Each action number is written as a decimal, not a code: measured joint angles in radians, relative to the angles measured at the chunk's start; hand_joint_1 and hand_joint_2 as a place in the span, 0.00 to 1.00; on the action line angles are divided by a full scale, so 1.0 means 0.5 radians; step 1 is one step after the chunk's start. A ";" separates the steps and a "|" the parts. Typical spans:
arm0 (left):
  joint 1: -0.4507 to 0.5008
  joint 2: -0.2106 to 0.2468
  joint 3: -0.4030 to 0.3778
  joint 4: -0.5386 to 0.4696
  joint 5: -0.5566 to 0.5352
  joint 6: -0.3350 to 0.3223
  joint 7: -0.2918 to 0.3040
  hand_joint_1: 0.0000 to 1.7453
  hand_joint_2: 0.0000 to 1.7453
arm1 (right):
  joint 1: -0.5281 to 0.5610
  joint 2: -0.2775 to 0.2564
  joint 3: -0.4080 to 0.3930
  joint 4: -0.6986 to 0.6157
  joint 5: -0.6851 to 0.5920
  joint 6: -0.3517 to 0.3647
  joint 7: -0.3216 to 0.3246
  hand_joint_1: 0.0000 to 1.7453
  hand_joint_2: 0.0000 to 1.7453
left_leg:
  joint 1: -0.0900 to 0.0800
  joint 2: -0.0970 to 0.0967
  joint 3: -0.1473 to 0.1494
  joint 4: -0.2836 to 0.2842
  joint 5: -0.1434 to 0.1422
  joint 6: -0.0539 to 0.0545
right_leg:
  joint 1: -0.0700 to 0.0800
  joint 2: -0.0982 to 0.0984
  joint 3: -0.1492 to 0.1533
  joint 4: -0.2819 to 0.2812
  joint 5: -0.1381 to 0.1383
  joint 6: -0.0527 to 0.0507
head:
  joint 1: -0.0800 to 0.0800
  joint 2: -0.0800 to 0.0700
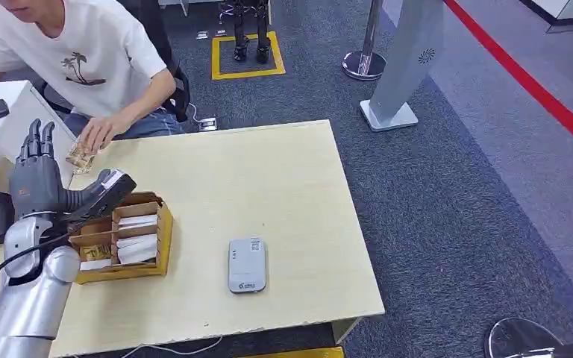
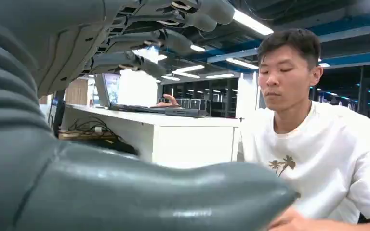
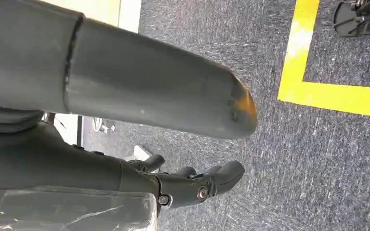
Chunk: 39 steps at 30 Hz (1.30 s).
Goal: Pass the card to the sensor for recognition and then transmit it.
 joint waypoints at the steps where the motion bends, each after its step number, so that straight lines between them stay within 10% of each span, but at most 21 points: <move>1: 0.001 -0.001 -0.010 -0.010 0.011 -0.023 0.000 0.00 1.00 | 0.001 0.000 0.000 0.000 -0.006 -0.001 0.000 0.00 1.00 | 0.000 0.000 0.000 0.000 0.000 0.000 | 0.000 0.000 0.000 0.000 0.000 0.000 | -0.001 0.000; 17: 0.079 0.071 -0.391 -0.351 0.863 -0.835 -0.097 0.00 1.00 | 0.006 -0.001 0.000 -0.002 -0.121 -0.002 -0.032 0.00 1.00 | 0.000 0.000 0.000 0.000 0.000 0.000 | 0.000 0.000 0.000 0.000 0.000 0.000 | 0.000 0.000; 39: 0.135 0.471 -0.565 -0.553 1.261 -1.074 -0.030 0.00 1.00 | 0.005 -0.008 0.000 -0.002 -0.143 -0.005 -0.042 0.00 1.00 | 0.001 0.000 0.000 0.000 0.000 0.000 | 0.001 0.000 0.000 0.000 0.000 0.000 | 0.000 0.000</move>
